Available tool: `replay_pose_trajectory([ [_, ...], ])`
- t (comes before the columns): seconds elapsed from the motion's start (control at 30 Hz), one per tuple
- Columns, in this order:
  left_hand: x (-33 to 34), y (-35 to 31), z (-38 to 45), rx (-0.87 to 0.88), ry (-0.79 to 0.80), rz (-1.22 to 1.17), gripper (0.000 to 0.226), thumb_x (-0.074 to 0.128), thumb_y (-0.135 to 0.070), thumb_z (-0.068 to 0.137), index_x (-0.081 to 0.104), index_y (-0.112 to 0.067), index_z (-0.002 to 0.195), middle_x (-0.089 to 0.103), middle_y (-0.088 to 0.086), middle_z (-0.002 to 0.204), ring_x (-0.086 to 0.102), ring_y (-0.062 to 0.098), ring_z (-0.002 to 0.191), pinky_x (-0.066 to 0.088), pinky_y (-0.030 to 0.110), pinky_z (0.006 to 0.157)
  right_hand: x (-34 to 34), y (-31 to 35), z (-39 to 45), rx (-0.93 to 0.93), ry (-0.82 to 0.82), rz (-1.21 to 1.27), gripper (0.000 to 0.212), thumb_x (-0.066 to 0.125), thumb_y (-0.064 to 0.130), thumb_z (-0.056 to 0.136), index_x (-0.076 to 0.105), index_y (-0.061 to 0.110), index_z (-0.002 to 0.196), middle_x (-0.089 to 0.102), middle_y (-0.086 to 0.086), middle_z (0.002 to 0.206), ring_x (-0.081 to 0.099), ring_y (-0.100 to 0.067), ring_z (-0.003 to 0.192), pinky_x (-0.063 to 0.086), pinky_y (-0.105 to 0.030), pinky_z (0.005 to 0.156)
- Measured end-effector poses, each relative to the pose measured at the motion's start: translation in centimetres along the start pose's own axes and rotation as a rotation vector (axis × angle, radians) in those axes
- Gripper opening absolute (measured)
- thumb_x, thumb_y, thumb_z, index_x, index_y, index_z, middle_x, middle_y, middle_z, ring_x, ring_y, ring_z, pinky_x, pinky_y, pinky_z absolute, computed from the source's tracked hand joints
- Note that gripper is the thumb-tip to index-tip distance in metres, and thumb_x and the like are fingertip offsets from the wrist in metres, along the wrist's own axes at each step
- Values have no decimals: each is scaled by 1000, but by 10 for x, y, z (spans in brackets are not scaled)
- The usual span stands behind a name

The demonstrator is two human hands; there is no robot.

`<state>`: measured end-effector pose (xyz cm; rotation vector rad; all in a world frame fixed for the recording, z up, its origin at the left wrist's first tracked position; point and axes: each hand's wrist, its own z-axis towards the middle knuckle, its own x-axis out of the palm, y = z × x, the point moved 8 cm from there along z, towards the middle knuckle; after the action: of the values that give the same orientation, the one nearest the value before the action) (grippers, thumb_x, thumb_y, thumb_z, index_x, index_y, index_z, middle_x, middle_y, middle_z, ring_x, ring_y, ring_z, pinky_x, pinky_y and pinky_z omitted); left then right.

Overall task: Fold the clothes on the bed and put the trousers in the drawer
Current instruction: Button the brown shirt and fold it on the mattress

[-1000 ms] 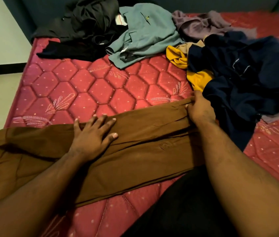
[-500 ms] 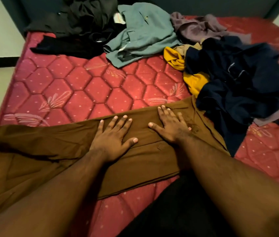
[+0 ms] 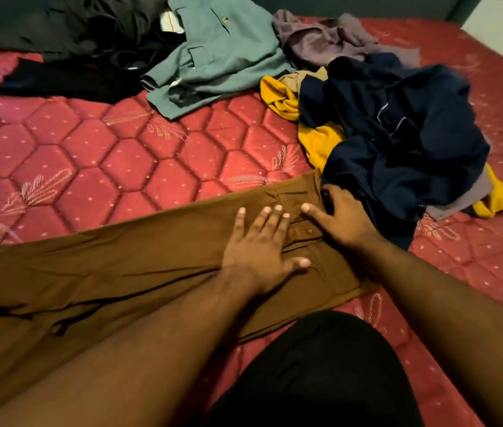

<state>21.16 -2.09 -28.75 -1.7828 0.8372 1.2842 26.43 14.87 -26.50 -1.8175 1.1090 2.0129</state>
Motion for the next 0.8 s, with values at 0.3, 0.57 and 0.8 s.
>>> replay_pose_trajectory([
  [0.3,27,-19,18,-141,-103,23,104,4,-87,80,-16,-17,154,-20,1,162,-22,20,148,-15,59,114,10,-14,13,354,440,327,90,84,45,67,39,18,140,55,-5,131,56,-24,115,48,-31,87],
  [0.57,-13,12,10,-207,-315,-921,72,63,-46,90,36,-18,150,40,5,153,33,20,143,21,43,120,-9,50,-1,185,404,326,50,74,2,79,56,9,125,65,-12,115,63,-33,104,53,-32,80],
  [0.8,2,19,-35,-406,34,-2235,76,51,-75,80,64,-16,125,70,11,107,67,26,94,52,42,87,-17,177,-53,115,741,626,17,43,14,101,57,18,92,57,-2,82,56,-17,71,54,-43,68],
])
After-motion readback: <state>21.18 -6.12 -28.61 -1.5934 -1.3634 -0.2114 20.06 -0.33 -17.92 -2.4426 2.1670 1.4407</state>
